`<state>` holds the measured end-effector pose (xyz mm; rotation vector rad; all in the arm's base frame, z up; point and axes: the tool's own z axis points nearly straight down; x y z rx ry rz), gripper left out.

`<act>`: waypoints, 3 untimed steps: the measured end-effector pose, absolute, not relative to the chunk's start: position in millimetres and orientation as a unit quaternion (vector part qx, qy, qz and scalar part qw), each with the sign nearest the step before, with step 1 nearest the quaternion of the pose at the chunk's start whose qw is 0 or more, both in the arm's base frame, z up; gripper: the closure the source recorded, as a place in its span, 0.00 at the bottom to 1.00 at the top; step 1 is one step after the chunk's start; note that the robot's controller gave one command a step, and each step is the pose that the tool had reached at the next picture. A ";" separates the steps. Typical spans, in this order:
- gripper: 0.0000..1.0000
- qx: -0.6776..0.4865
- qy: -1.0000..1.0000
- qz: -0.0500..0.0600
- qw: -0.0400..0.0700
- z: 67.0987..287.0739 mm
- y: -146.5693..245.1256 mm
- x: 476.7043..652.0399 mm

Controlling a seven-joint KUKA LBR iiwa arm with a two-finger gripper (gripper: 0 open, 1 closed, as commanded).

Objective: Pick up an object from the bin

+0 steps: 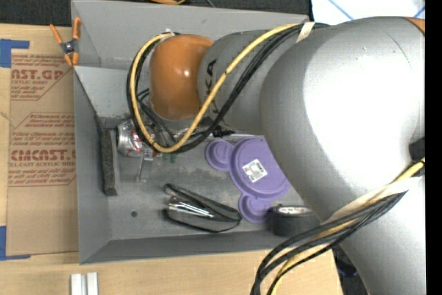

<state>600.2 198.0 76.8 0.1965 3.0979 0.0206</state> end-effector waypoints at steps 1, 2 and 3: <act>1.00 0.149 0.989 0.009 0.016 76.6 195.6 597.6; 1.00 0.149 0.989 0.009 0.016 76.3 195.6 597.5; 1.00 0.149 0.989 0.006 0.009 96.5 194.3 593.0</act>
Offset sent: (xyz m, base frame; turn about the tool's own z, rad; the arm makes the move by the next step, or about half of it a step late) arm 0.0000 0.0000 0.0000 0.0000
